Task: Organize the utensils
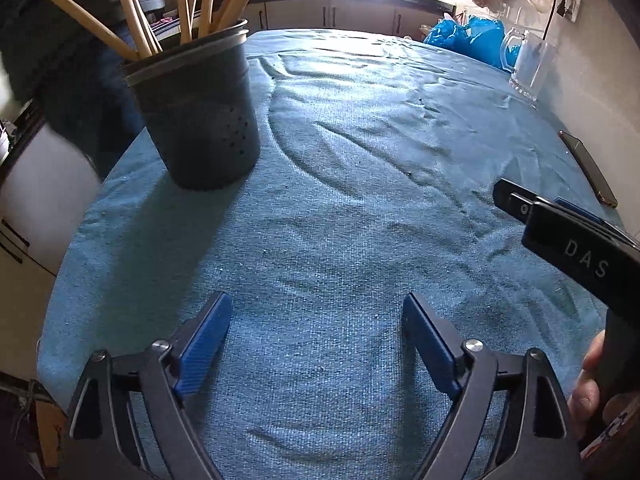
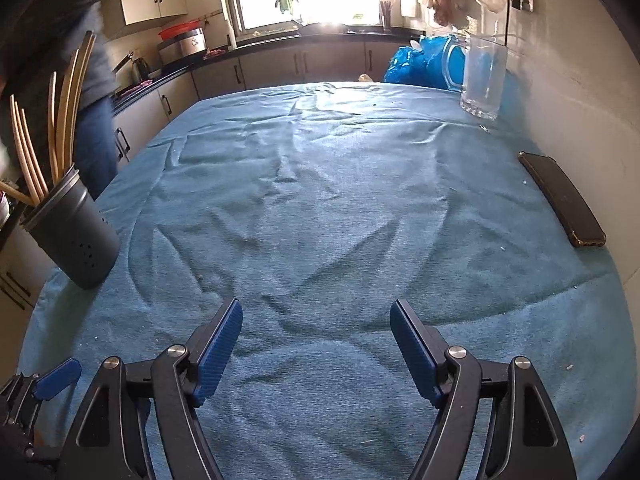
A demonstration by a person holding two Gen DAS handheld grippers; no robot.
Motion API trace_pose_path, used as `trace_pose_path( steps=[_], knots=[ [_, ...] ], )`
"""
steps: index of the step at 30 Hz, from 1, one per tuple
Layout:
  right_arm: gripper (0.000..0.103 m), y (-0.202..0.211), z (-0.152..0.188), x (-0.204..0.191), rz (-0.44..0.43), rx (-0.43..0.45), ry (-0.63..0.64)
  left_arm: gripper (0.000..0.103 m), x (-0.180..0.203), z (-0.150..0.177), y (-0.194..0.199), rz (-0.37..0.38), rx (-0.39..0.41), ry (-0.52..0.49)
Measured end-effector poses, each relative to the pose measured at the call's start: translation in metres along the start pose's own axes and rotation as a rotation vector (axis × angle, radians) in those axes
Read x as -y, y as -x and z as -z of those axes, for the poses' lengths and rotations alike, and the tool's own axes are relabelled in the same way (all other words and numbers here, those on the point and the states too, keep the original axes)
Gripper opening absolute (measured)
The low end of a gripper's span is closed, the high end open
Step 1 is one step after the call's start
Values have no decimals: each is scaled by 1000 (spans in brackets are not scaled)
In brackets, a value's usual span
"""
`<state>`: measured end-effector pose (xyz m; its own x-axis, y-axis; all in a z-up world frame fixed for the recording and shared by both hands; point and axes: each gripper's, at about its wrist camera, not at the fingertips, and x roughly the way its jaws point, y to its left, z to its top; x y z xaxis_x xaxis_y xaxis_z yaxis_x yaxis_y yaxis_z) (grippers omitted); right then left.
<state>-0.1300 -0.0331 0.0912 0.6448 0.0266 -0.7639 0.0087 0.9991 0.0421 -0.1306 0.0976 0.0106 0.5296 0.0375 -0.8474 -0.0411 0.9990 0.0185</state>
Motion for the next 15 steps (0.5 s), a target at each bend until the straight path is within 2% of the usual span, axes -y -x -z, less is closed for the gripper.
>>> trace_pose_path(
  steps=[5, 11, 15],
  knots=[
    [80, 2, 1, 7, 3, 5, -16, 103, -1, 1, -3, -4, -6, 15],
    [81, 9, 1, 8, 3, 27, -15, 103, -1, 2, 0, -12, 29, 26],
    [81, 16, 0, 8, 14, 52, -11, 103, -9, -1, 17, -88, 122, 57]
  ],
)
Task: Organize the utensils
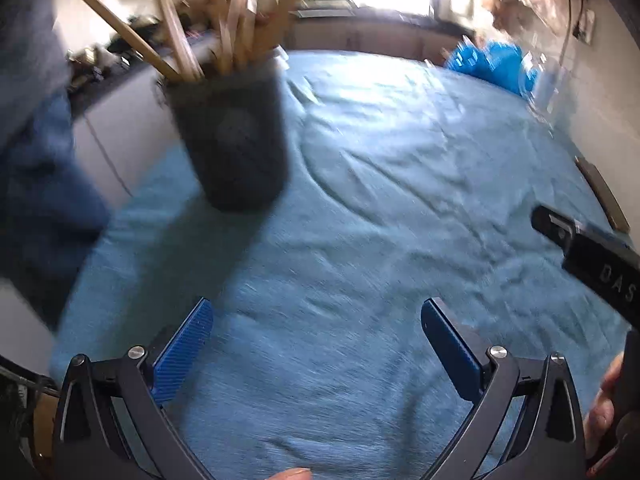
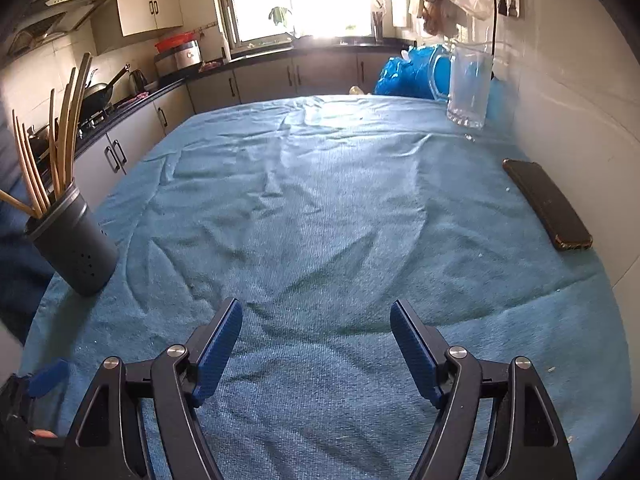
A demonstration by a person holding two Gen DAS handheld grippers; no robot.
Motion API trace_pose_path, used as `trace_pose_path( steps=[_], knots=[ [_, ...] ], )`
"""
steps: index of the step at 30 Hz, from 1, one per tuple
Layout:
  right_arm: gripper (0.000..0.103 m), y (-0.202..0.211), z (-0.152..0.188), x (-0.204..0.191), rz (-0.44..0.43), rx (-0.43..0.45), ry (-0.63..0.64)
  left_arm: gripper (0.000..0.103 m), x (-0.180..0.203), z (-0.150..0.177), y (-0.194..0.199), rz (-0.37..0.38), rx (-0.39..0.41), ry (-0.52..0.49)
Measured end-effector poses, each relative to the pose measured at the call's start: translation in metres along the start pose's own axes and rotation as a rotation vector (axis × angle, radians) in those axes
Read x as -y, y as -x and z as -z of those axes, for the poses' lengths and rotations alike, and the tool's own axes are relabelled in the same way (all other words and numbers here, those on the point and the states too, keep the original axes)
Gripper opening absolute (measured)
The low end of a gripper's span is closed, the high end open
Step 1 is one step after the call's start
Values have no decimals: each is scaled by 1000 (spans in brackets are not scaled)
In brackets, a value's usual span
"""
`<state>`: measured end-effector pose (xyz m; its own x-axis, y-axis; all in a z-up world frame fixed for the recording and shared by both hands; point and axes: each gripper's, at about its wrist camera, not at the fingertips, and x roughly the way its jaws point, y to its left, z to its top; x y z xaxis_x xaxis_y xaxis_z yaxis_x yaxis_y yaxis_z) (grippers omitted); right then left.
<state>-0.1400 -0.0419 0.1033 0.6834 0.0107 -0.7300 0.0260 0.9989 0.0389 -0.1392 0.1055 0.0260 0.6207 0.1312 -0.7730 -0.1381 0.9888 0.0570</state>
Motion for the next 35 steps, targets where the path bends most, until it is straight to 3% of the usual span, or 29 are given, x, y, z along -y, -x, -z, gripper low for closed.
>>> trace_pose_path(
  steps=[6, 13, 21, 25, 35],
  knots=[
    [81, 6, -7, -9, -32, 22, 11, 103, -15, -15, 34, -111, 186, 1],
    [83, 24, -15, -34, -69, 83, 79, 103, -47, -30, 58, -98, 283, 98],
    [84, 25, -14, -60, -96, 82, 151, 103, -65, -31, 57, -138, 262, 137],
    [85, 27, -11, -70, -100, 93, 180, 103, -65, -29, 47, -124, 210, 134],
    [87, 16, -6, -68, -104, 46, 171, 103, -66, -26, 41, -119, 181, 127]
  ],
)
